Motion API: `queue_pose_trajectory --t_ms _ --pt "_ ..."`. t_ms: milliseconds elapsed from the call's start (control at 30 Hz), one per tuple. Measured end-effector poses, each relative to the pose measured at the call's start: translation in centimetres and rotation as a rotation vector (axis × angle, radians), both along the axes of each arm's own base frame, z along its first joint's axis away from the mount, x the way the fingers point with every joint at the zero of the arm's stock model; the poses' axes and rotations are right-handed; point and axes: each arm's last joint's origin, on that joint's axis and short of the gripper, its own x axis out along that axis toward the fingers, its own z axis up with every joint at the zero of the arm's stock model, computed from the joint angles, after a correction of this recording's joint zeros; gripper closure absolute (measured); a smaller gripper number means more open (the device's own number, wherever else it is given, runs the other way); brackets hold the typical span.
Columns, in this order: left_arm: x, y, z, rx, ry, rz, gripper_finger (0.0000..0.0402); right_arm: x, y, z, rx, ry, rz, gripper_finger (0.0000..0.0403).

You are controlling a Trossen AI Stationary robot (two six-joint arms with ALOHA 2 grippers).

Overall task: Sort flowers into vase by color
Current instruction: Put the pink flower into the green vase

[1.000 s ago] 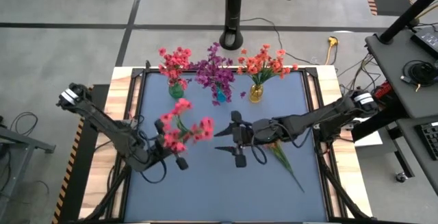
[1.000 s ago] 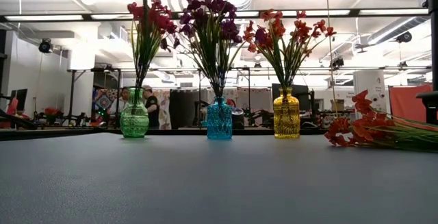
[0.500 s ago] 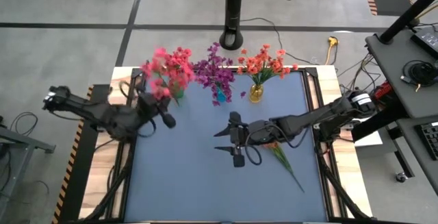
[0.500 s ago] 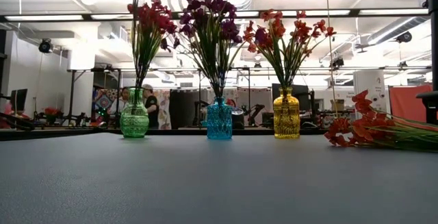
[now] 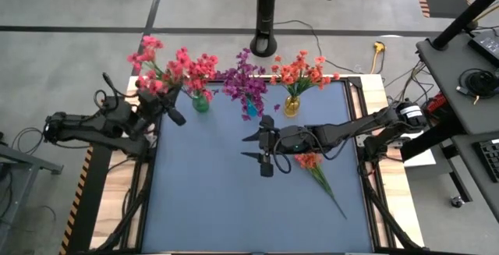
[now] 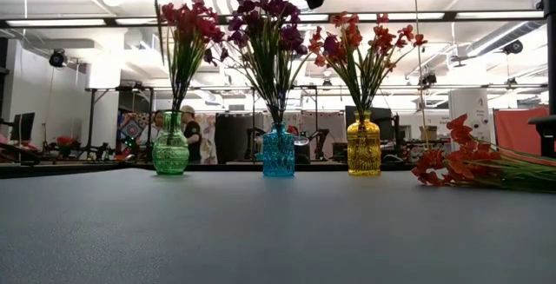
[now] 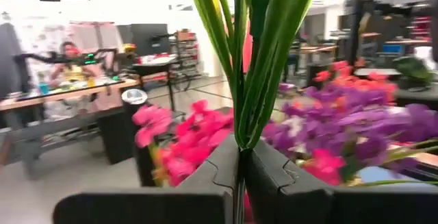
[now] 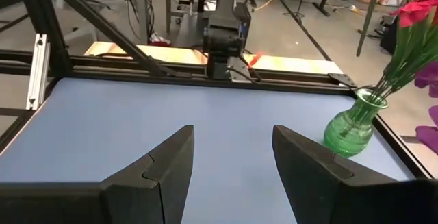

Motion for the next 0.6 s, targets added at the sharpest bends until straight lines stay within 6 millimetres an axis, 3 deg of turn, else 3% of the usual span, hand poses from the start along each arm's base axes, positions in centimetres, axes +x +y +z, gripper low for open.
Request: queue_pose_trajectory --t_ms 300,600 --pt "-0.5 0.9 -3.4 0.016 -0.007 0.06 0.0402 -0.6 0.4 0.3 0.022 0.02 0.008 0.0211" --pt "-0.7 1.6 -5.3 0.109 -0.072 0.089 0.0401 -0.8 0.4 0.5 0.021 0.024 0.011 0.0211"
